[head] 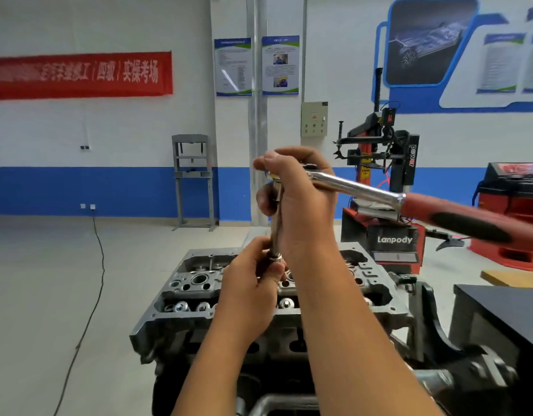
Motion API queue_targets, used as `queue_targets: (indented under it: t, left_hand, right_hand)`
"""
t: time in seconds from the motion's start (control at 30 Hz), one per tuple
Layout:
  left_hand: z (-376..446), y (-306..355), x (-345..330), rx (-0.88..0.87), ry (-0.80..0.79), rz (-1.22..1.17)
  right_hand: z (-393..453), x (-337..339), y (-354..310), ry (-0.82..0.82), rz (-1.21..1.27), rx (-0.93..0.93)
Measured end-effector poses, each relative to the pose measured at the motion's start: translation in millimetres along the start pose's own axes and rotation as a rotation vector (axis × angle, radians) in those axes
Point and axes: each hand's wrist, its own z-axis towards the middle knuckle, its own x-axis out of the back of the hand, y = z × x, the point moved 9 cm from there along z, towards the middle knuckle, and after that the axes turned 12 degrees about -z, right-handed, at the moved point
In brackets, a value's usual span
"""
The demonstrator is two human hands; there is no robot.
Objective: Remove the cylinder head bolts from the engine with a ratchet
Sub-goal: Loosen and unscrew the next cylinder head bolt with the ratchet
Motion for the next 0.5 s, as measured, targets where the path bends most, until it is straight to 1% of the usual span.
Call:
queue_targets:
  t: [0.03,0.1,0.13,0.17,0.2,0.23,0.3,0.33,0.37,0.43,0.5]
  left_hand:
    - [-0.4,2.7,-2.0,-0.023,0.013,0.016]
    - [-2.8,6.1,-2.7,-0.058,0.065,0.001]
    - [-5.2,7.1,-1.6,-0.062,0.092,-0.034]
    - [-6.8,8.3,0.4,-0.068,0.105,-0.05]
    - [-7.6,9.6,2.4,-0.075,0.093,-0.041]
    - [-7.2,9.4,4.0,-0.072,0.058,-0.016]
    - [-6.4,6.3,5.5,-0.02,-0.032,-0.021]
    - [-6.2,5.1,5.4,0.014,-0.062,-0.035]
    - [-6.9,4.2,4.6,0.037,-0.073,-0.043]
    - [-6.3,3.9,2.5,0.039,-0.049,-0.021]
    - [-5.0,5.4,-0.8,0.0,-0.006,0.014]
  right_hand:
    - [-2.0,3.4,-4.2,0.075,-0.068,0.073]
    - [-8.3,4.7,-12.5,0.22,-0.283,0.224]
    - [-10.8,3.0,-14.8,0.267,-0.376,0.262]
    - [-11.7,0.3,-14.3,0.277,-0.43,0.266]
    - [-10.5,-4.0,-12.0,0.23,-0.444,0.235]
    - [-8.1,-10.0,-7.7,0.134,-0.412,0.177]
    - [-5.2,-23.3,1.4,-0.114,-0.227,0.039]
    - [-5.4,-25.9,2.8,-0.201,-0.129,-0.016]
    - [-5.4,-25.1,3.3,-0.237,-0.049,-0.06]
    - [-2.9,-18.1,3.5,-0.198,0.036,-0.091]
    - [-0.6,-7.5,0.5,-0.072,0.001,-0.021]
